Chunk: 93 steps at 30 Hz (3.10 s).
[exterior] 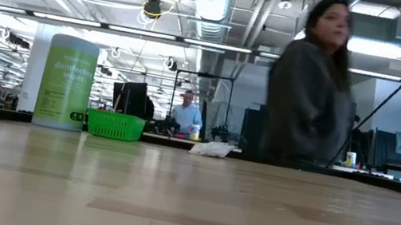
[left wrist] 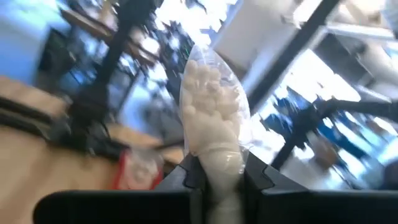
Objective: Pick & Place Travel size toiletries
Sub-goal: Put the cotton pack into the right red bin
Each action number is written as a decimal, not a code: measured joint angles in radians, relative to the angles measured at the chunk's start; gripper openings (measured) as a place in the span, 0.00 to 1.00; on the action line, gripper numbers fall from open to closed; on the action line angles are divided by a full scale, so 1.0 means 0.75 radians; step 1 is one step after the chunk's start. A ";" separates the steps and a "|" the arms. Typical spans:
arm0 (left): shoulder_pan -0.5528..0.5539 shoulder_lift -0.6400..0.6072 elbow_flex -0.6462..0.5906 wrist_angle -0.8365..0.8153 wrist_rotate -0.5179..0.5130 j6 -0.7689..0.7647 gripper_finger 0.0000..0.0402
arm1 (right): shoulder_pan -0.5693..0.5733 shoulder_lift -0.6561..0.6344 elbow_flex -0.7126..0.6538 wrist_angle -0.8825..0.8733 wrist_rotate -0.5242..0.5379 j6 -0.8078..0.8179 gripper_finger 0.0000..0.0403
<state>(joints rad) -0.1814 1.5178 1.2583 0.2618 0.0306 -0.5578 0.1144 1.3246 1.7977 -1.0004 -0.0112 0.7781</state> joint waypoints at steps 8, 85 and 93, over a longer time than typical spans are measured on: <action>0.026 -0.042 0.002 0.223 -0.205 -0.004 0.06 | 0.185 -0.111 0.001 0.216 0.471 -0.028 0.59; 0.085 -0.266 0.000 -0.137 -0.424 0.097 0.70 | 0.381 0.047 -0.002 0.265 0.733 0.051 0.00; 0.085 -0.345 0.001 -0.315 -0.475 0.108 0.80 | 0.427 0.049 -0.001 -0.115 0.649 0.402 0.00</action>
<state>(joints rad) -0.1177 1.2589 1.2587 0.0257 -0.3256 -0.4770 0.4349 1.3617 1.7969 -1.0869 0.4759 1.0798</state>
